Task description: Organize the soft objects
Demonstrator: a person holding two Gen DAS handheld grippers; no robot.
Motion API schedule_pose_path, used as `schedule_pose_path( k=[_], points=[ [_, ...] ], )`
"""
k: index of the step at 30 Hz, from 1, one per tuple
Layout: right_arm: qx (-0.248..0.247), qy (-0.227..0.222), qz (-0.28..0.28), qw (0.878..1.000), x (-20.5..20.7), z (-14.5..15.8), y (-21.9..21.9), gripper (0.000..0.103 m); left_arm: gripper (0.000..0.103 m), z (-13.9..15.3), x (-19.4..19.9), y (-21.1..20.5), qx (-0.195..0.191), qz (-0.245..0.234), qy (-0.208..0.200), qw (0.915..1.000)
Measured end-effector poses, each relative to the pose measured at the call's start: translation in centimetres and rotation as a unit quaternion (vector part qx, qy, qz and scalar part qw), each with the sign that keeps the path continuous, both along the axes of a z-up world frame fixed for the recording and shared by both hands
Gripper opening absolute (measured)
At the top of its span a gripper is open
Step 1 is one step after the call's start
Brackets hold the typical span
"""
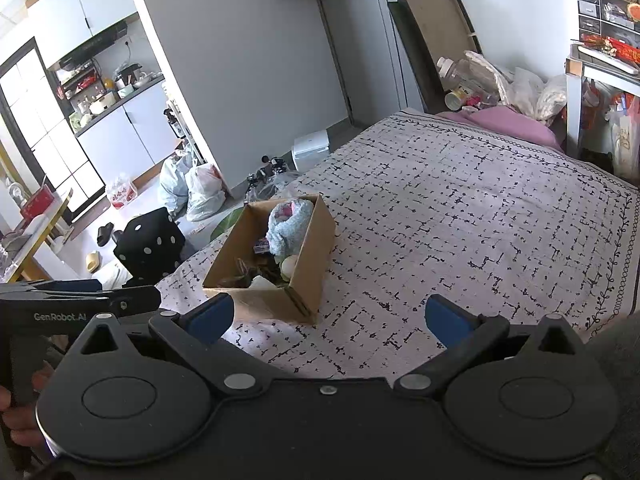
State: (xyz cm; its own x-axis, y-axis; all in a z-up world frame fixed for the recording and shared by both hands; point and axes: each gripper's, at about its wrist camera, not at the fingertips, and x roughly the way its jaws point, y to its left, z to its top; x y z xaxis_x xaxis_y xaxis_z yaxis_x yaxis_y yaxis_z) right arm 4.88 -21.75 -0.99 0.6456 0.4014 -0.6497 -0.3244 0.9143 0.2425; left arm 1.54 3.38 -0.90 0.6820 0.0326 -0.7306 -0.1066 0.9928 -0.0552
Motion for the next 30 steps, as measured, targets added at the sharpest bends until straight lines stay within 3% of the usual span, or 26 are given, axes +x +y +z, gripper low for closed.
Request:
schedule_pose_path(
  k=[30],
  points=[
    [0.001,0.005,-0.018,1.000,0.5,-1.0,-1.0,0.103,0.103,-0.2,0.2,-0.9,0.004,-0.003,-0.009,0.9999]
  ],
)
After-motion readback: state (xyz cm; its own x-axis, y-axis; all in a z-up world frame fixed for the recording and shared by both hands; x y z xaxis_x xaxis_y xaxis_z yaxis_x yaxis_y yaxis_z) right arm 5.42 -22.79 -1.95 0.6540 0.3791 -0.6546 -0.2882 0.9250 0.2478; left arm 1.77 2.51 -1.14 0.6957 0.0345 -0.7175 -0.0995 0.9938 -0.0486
